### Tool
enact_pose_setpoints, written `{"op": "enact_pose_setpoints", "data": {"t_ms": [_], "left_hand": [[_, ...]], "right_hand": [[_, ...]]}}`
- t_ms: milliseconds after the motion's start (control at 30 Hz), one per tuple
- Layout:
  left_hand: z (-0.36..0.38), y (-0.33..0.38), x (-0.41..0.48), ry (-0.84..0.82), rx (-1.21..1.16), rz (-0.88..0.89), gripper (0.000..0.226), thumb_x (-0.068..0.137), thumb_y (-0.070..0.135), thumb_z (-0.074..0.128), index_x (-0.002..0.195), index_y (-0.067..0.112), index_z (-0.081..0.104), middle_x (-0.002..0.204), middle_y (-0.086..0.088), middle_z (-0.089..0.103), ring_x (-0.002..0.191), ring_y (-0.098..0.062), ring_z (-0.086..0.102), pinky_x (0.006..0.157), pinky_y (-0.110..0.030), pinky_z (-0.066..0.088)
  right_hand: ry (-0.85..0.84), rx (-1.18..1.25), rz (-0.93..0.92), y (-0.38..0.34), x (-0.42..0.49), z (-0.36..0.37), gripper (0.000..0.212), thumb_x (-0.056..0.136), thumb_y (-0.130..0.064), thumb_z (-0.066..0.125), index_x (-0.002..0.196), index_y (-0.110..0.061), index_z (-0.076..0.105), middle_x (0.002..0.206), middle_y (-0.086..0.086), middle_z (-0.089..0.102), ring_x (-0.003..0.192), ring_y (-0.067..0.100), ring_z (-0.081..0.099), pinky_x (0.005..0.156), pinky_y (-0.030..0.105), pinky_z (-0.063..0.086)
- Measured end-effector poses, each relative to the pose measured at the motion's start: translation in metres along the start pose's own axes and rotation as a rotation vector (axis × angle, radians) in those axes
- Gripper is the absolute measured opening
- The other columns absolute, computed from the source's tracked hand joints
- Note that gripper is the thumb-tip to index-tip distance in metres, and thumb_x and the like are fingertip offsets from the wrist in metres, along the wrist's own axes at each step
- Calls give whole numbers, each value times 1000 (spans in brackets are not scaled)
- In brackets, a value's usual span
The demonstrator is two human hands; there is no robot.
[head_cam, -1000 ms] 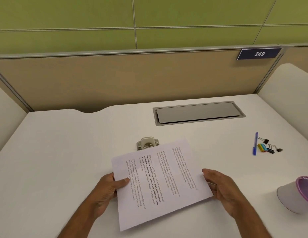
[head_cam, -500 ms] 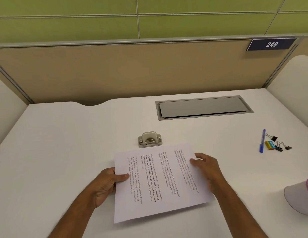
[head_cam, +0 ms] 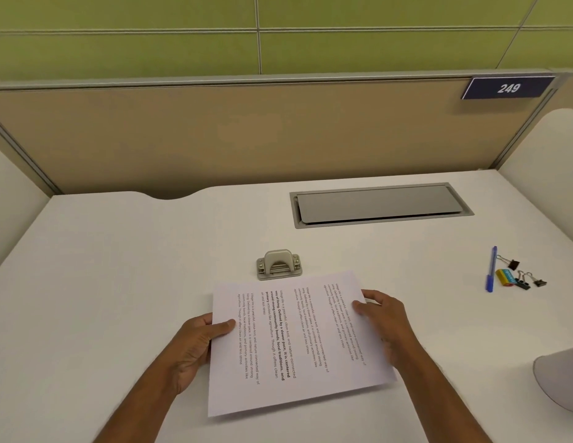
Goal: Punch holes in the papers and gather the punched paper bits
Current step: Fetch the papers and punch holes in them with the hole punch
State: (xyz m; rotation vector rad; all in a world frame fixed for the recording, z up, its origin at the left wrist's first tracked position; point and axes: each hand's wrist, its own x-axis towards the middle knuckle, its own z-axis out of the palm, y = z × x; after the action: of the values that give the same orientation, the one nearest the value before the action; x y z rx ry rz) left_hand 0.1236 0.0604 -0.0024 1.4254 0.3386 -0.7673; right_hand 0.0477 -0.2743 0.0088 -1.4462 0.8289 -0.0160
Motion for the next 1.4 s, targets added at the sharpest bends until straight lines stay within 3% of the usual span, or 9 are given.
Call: {"op": "enact_pose_setpoints", "data": {"t_ms": [100,233,400,533,700,800,900,1033,1400], "left_hand": [[1,0,2,26,-21,13,29,89,22,68,114,9,70,110,-12,75,100,-31,72,81,-40,58],[4,2,3,59,-46,16,27,92,25,65,113,9,71,109,-12,75,102,-32,71,90,-46,56],[3,2,4,72,-70,6,25,93,23,65,113,9,71,109,-13,75,100,-31,72,89,-45,56],[0,0,7,71,-69,-8,26,91,22,66,112,8,71,108,-15,75,98,-33,73,91,-48,55],[-2,0,12,69,-67,-37,26,91,21,66,111,6,71,108,-16,75,98,-35,72,90,-49,55],[-4,0,14,79,-71,-50,25,91,20,66,111,5,71,107,-17,75,99,-36,72,91,-51,55],[-5,2,15,87,-64,-59,25,91,19,66,111,4,70,107,-17,75,100,-37,71,93,-51,54],[-5,3,15,85,-54,-68,26,92,19,65,112,3,70,107,-17,75,102,-38,70,93,-51,55],[-11,3,20,74,-73,-58,24,90,20,66,110,5,72,107,-16,75,96,-34,73,84,-45,57]], "right_hand": [[-1,15,1,0,2,0,20,88,-3,69,104,-14,73,95,10,79,79,30,74,78,46,62],[-27,11,27,0,8,-2,20,88,-3,68,106,-11,73,96,13,79,91,39,74,86,57,59],[-64,-32,68,-4,18,0,12,87,-11,70,98,-6,74,92,14,79,83,34,76,76,50,63],[-52,-52,54,-10,27,11,36,83,-26,78,88,7,65,90,20,77,70,29,70,70,41,58],[-20,-50,-3,-20,34,27,24,78,-19,83,67,-10,63,74,12,75,58,24,66,62,36,53],[-18,-60,-11,-27,39,35,15,77,-9,82,86,-2,71,83,13,78,70,30,73,75,47,60],[0,-96,-27,-33,45,41,20,77,-6,81,95,-9,73,95,13,77,86,34,74,87,54,59],[32,-145,-54,-35,52,47,27,75,-11,82,99,-15,72,119,10,67,106,32,66,98,53,53],[-6,-197,-50,-38,67,49,25,74,-6,81,96,-15,73,103,14,72,76,26,70,73,36,56]]}}
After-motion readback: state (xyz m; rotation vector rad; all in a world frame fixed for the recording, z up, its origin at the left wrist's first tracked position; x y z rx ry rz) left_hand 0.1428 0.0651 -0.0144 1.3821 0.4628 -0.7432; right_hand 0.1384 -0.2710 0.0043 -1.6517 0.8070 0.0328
